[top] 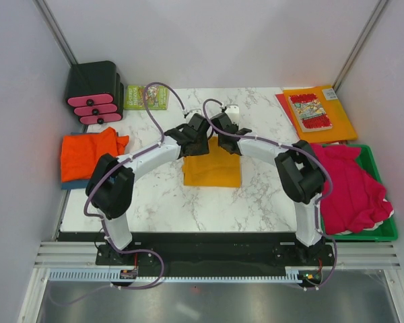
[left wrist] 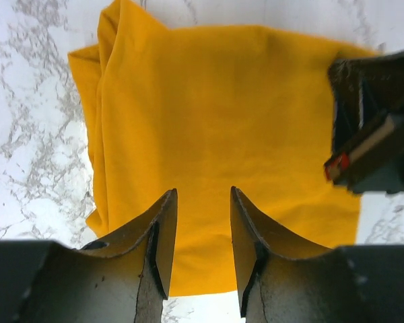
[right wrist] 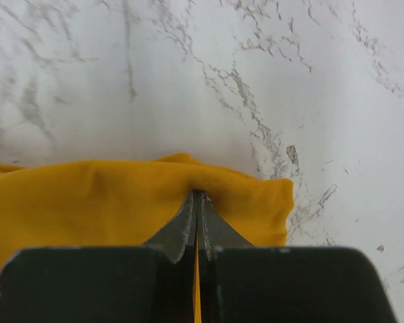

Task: Fold and stack the t-shirts
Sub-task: Smooth out wrinkles on the folded tshirt

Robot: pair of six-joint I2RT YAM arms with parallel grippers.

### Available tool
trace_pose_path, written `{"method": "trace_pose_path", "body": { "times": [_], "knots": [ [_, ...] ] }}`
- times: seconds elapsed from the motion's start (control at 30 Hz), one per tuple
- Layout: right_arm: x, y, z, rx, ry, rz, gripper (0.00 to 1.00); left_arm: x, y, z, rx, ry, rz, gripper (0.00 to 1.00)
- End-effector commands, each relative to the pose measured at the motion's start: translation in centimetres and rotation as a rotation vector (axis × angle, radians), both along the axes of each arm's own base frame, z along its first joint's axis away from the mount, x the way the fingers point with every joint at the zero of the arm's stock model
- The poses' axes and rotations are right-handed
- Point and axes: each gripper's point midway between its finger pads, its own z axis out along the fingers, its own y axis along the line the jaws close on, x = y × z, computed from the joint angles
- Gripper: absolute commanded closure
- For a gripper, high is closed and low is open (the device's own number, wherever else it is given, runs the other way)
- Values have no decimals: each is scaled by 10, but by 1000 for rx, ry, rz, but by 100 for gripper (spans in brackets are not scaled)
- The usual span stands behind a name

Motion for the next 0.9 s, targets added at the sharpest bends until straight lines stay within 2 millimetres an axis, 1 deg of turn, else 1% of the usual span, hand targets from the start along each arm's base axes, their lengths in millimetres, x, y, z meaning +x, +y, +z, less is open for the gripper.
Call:
{"method": "trace_pose_path", "body": {
  "times": [0.0, 0.03, 0.1, 0.13, 0.2, 0.27, 0.3, 0.33, 0.37, 0.4, 0.43, 0.47, 0.5, 0.53, 0.57, 0.6, 0.63, 0.67, 0.7, 0.73, 0.77, 0.8, 0.83, 0.87],
  "knots": [
    [17, -8, -17, -25, 35, -13, 100, 0, 4, -10, 33, 4, -17, 55],
    [24, -8, -14, -19, 26, -19, 100, 0, 6, -12, 35, 6, -17, 54],
    [28, -9, -20, -23, 35, -20, 100, 0, 7, -14, 36, 8, -14, 53],
    [33, -9, -19, -17, 31, -25, 100, -1, 9, -17, 39, 15, -13, 53],
    [35, -9, -23, -18, 38, -24, 100, -1, 9, -21, 39, 22, -11, 53],
    [34, -9, -21, -13, 33, -26, 100, -3, 10, -22, 38, 26, -6, 53],
    [38, -6, -2, 19, -16, -29, 100, -3, 10, -20, 35, 22, -4, 53],
    [31, -10, -4, 23, -21, -28, 98, -4, 12, -21, 36, 21, -3, 53],
    [30, -11, 6, 44, -49, -28, 94, -5, 13, -19, 34, 17, -2, 53],
    [32, -8, 37, 94, -122, -24, 88, -5, 13, -12, 25, 1, -2, 53],
    [29, -10, 44, 104, -135, -23, 80, -6, 16, -11, 29, -3, 6, 53],
    [27, -10, 55, 115, -151, -21, 76, -8, 17, -8, 25, -9, 5, 53],
    [24, -11, 77, 135, -182, -18, 73, -10, 18, 1, 16, -24, 3, 52],
    [20, -14, 85, 141, -192, -18, 68, -13, 22, 1, 18, -24, 5, 52],
    [17, -15, 92, 145, -199, -15, 65, -16, 24, 4, 16, -30, 5, 52],
    [10, -18, 112, 164, -230, -9, 63, -19, 26, 16, 0, -51, 4, 51],
    [3, -22, 108, 154, -218, -6, 60, -25, 31, 12, 6, -43, 1, 51],
    [-2, -26, 111, 151, -222, -2, 58, -29, 33, 14, 2, -46, -4, 51],
    [-9, -32, 125, 156, -244, -4, 57, -33, 36, 17, 3, -51, -8, 50],
    [-17, -40, 119, 124, -233, -2, 55, -41, 41, 22, -7, -62, -10, 50],
    [-23, -45, 119, 110, -230, -2, 54, -46, 45, 25, -8, -68, -13, 50],
    [-30, -52, 129, 107, -242, -9, 53, -51, 47, 28, -11, -71, -16, 50],
    [-38, -61, 122, 72, -229, -13, 53, -59, 54, 34, -18, -90, -18, 49],
    [-44, -67, 123, 64, -229, -19, 53, -65, 60, 36, -6, -86, -17, 49]
  ]
}}
